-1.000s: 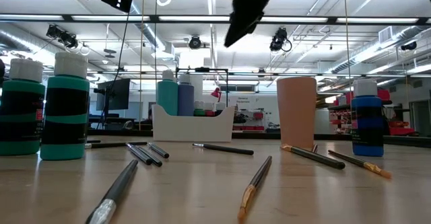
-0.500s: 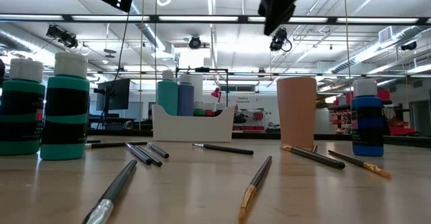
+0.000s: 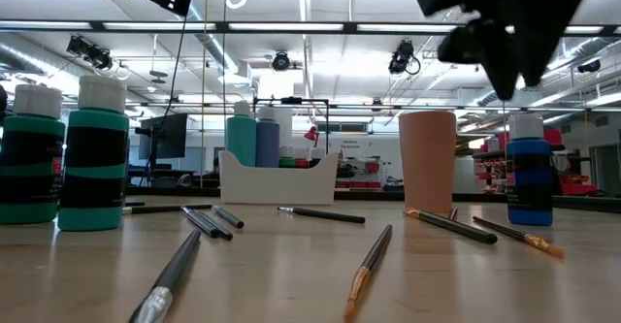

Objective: Pick & Place Paint Supplies
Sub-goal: Put the small blue paint bottle into the bin

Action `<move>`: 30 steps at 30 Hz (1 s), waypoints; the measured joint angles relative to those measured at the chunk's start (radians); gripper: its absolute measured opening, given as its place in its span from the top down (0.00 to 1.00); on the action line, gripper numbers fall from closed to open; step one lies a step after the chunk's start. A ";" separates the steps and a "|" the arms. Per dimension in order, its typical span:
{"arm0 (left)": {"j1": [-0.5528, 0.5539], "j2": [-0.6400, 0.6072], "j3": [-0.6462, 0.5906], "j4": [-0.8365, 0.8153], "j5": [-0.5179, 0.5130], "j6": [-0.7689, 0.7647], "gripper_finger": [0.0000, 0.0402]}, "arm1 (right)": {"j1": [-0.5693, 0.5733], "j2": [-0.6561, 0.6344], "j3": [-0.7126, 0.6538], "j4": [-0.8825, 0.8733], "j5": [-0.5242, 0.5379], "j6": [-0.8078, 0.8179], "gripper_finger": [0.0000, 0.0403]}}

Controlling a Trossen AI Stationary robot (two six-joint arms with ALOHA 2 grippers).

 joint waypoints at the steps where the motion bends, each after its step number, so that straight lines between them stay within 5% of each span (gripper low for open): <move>1: 0.000 0.000 0.000 0.004 0.000 0.000 0.65 | 0.001 0.000 -0.013 -0.003 0.009 0.000 0.61; 10: 0.000 0.000 0.000 0.051 0.000 0.034 0.65 | -0.001 0.000 -0.044 -0.015 0.145 -0.079 0.61; 30: 0.000 0.000 0.000 0.049 0.000 0.037 0.65 | -0.001 0.000 -0.044 -0.028 0.144 -0.065 0.61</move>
